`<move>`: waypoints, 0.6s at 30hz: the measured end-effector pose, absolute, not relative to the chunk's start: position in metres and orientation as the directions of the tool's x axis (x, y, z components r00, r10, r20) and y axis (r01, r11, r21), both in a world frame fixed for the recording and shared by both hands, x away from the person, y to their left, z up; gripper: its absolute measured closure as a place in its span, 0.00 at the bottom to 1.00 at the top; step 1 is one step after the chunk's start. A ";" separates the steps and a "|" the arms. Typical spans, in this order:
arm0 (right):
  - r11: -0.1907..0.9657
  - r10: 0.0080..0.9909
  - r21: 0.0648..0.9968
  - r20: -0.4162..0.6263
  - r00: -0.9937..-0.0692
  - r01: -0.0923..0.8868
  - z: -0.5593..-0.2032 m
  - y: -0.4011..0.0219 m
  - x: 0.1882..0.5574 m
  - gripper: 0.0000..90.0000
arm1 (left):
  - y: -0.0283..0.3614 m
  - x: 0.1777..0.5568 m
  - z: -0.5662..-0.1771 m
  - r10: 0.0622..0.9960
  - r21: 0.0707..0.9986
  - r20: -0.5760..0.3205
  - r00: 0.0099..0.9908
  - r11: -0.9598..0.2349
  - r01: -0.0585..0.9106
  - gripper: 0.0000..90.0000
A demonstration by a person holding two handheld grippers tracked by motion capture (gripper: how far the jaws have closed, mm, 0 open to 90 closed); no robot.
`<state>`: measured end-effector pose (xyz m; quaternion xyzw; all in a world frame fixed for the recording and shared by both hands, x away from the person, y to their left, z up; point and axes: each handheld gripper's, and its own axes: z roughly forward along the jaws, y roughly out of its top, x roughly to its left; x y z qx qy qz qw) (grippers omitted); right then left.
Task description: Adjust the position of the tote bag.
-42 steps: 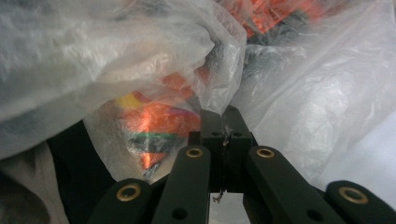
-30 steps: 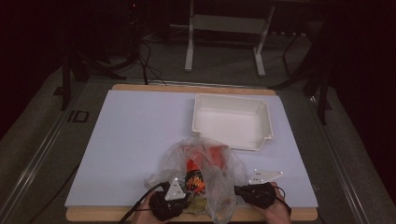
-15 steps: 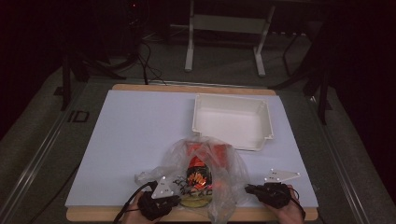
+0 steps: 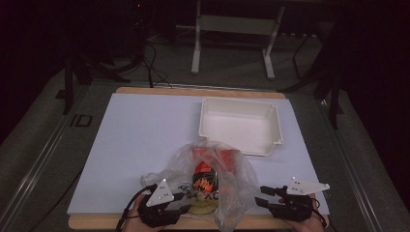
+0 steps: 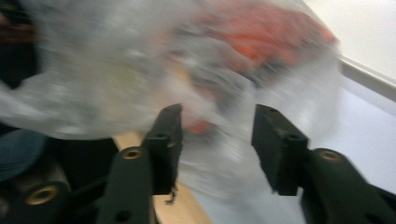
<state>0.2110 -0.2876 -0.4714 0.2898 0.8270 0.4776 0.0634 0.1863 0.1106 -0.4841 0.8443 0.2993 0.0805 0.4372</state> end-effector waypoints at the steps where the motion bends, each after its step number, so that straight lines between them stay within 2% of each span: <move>1: 0.373 0.526 0.832 0.174 -0.833 0.410 -0.470 -0.286 0.209 0.50 | 0.110 0.187 -0.483 0.577 0.788 -0.126 0.807 -0.436 0.434 0.61; 7: 0.375 0.467 0.852 0.167 -0.869 0.365 -0.455 -0.266 0.201 0.37 | 0.103 0.194 -0.481 0.579 0.792 -0.122 0.806 -0.432 0.431 0.60; 16: 0.381 0.409 0.861 0.169 -0.896 0.337 -0.449 -0.240 0.201 0.23 | 0.091 0.203 -0.484 0.578 0.783 -0.110 0.809 -0.450 0.429 0.58; 18: 0.398 0.408 0.855 0.162 -0.899 0.334 -0.449 -0.232 0.202 0.22 | 0.088 0.204 -0.485 0.577 0.781 -0.111 0.809 -0.453 0.430 0.57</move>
